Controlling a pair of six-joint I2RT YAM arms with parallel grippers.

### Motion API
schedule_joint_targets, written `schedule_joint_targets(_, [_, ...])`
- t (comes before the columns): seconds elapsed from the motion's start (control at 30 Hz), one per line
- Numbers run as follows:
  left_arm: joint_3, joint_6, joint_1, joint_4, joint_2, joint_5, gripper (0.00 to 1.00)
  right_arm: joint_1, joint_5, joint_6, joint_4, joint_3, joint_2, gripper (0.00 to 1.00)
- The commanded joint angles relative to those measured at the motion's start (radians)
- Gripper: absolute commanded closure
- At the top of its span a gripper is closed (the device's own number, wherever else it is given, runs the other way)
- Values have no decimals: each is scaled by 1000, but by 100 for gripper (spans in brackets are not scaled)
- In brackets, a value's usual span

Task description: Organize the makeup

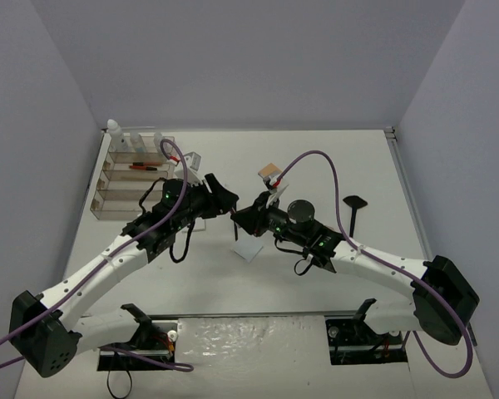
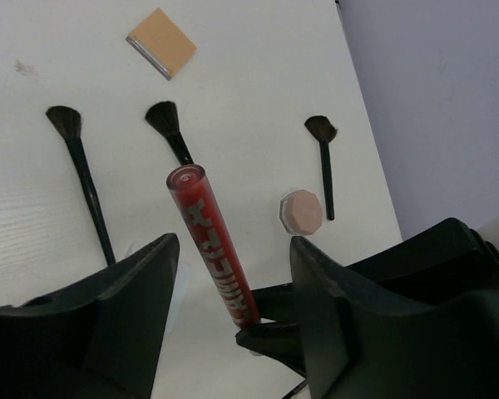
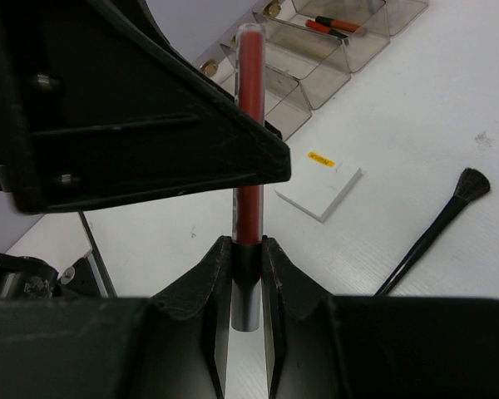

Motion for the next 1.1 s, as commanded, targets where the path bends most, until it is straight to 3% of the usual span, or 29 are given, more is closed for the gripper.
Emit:
schedule_joint_targets(0.0, [58, -31, -23, 124, 9, -33, 78, 9, -4, -8, 118, 11, -27, 100])
schedule_joint_targets(0.07, [61, -33, -26, 133, 17, -35, 95, 8, 3, -11, 115, 11, -28, 99])
schedule_joint_targets(0.13, [62, -37, -28, 137, 22, -38, 100, 9, 12, -17, 109, 9, -30, 90])
schedule_joint_targets(0.33, [62, -37, -24, 126, 27, -105, 100, 6, 51, -56, 40, 21, -33, 32])
schedule_joint_targets(0.43, [91, -27, 6, 82, 38, -175, 100, 0, 124, -92, -55, 31, -46, 10])
schedule_joint_targets(0.7, [111, -164, 316, 69, 111, -183, 100, -22, 332, -160, -245, 14, -152, 5])
schedule_joint_targets(0.9, [212, -368, 644, 141, 365, -85, 100, -65, 456, -174, -371, -34, -293, 0])
schedule_joint_targets(1.07, [372, -458, 768, 129, 590, -39, 100, -90, 490, -197, -427, -65, -391, 0])
